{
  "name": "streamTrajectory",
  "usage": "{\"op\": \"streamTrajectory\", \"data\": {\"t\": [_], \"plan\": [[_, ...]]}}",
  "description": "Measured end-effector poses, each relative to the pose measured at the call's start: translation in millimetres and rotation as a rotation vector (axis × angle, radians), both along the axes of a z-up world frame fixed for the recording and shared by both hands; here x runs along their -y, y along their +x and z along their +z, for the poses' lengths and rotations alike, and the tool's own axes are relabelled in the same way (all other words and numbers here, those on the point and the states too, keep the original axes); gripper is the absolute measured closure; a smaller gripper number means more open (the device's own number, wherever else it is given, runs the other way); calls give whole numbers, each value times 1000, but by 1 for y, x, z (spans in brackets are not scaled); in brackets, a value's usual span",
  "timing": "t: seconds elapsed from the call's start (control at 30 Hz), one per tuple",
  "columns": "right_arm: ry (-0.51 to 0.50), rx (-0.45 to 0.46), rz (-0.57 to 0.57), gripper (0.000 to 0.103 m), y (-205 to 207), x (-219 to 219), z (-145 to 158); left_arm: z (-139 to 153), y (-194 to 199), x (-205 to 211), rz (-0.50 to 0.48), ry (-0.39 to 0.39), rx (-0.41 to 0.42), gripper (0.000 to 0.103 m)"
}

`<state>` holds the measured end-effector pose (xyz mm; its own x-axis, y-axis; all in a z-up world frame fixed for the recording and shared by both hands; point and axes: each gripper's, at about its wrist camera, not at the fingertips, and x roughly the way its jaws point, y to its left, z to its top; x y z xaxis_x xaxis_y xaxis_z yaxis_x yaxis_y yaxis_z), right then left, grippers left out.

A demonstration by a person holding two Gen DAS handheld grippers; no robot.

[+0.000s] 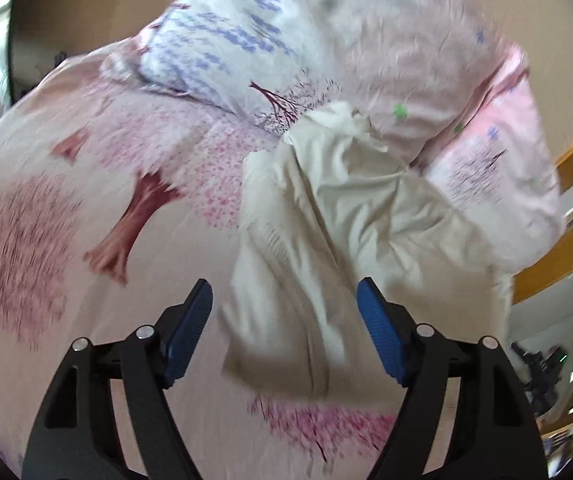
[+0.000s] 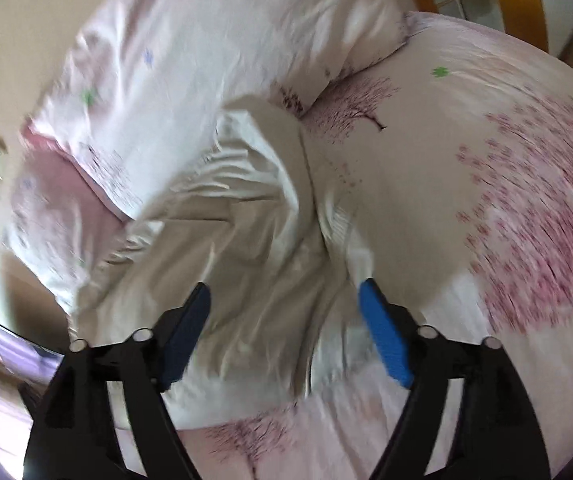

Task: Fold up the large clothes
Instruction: 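Grasp the folded jacket bundle with the left gripper and lift it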

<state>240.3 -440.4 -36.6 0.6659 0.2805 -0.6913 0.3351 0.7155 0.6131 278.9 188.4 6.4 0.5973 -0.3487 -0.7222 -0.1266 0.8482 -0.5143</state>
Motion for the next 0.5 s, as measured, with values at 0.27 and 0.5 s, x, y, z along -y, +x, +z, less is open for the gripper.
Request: {"op": "streamTrajectory", "data": {"t": [0.27,0.5], "plan": [[288,-52,-84,18,-30,23,-38,-27,-46,-21,69,-238,-34,23],[406,-53,-106,18,-26,24,-56,-38,-45,-10,76,-321,-36,23]]}}
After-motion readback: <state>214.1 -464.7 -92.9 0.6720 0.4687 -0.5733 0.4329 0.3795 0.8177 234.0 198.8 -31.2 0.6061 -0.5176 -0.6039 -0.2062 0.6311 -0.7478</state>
